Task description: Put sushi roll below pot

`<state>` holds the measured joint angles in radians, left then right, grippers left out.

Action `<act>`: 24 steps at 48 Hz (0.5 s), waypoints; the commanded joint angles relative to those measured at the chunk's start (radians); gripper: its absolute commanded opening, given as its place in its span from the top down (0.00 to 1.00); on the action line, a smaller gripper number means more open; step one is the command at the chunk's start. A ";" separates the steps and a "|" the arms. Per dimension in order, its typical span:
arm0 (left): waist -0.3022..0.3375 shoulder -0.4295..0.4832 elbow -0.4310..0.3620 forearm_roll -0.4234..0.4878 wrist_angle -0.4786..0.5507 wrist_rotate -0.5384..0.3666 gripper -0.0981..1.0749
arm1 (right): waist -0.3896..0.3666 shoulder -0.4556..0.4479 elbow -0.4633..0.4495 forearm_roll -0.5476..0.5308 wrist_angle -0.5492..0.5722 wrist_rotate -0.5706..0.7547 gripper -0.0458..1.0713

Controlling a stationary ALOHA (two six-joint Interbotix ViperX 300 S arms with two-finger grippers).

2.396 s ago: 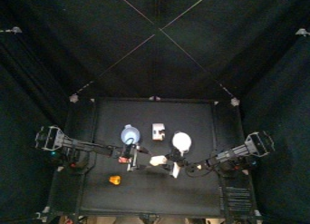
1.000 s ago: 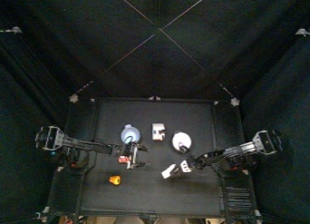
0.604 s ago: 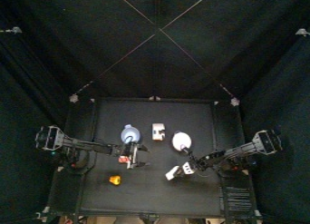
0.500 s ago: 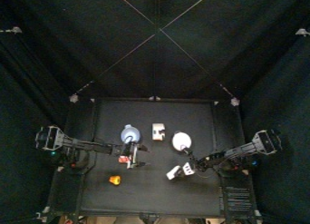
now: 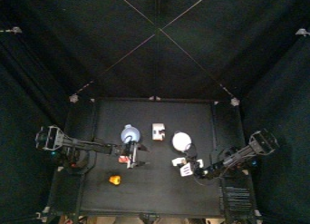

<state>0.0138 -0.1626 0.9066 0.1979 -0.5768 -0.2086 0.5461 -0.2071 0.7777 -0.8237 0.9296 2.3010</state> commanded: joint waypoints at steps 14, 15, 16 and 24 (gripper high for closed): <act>0.009 -0.014 -0.012 0.002 -0.005 0.003 0.07 | 0.121 0.354 -0.210 -0.035 0.293 0.301 0.44; 0.011 -0.014 -0.011 0.000 -0.005 0.003 0.07 | 0.127 0.370 -0.219 -0.035 0.311 0.314 0.44; 0.012 -0.015 -0.011 0.000 -0.006 0.003 0.07 | 0.133 0.383 -0.227 -0.034 0.328 0.325 0.44; 0.023 -0.014 -0.011 0.002 -0.005 0.003 0.07 | 0.172 0.437 -0.268 -0.034 0.428 0.353 0.44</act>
<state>0.0291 -0.1626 0.9066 0.1979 -0.5783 -0.2071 0.7041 0.2362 0.5415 -0.8514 1.3085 2.6415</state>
